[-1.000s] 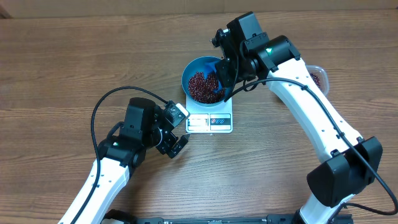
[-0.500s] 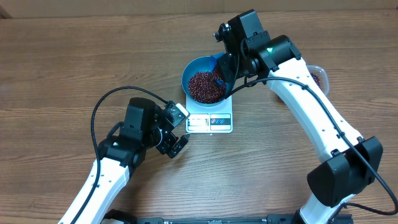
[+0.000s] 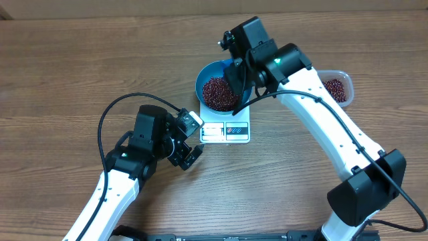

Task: Scoop item into bowl and weigh 150g on scale
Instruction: 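Tip the scoop with the right gripper to pour beans into the bowl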

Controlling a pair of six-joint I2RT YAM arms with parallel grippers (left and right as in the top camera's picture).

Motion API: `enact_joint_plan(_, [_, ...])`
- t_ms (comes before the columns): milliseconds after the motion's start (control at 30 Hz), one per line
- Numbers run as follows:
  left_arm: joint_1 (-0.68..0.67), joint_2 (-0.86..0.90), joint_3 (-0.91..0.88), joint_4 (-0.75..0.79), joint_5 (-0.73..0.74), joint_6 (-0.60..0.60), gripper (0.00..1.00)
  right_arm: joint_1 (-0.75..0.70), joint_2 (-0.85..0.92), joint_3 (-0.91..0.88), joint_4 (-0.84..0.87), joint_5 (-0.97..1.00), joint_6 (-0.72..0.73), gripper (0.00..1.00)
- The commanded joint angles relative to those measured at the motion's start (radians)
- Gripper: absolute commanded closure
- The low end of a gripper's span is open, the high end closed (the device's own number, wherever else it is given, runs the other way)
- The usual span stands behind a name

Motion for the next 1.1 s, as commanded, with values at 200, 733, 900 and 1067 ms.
enact_joint_plan(200, [0.004, 0.008, -0.005, 0.0, 0.001, 0.019, 0.0, 0.003, -0.047, 0.026, 0.002, 0.04, -0.003, 0.96])
enact_joint_plan(733, [0.004, 0.008, -0.005, 0.0, 0.001, 0.019, 0.0, 0.003, -0.047, 0.026, 0.0, 0.037, -0.003, 0.96])
enact_joint_plan(900, [0.004, 0.008, -0.005, 0.0, 0.001, 0.019, 0.0, 0.003, -0.047, 0.026, 0.013, 0.053, -0.01, 0.96])
enact_joint_plan(1067, [0.004, 0.008, -0.005, 0.0, 0.001, 0.019, 0.0, 0.005, -0.047, 0.026, 0.04, 0.053, -0.031, 0.96])
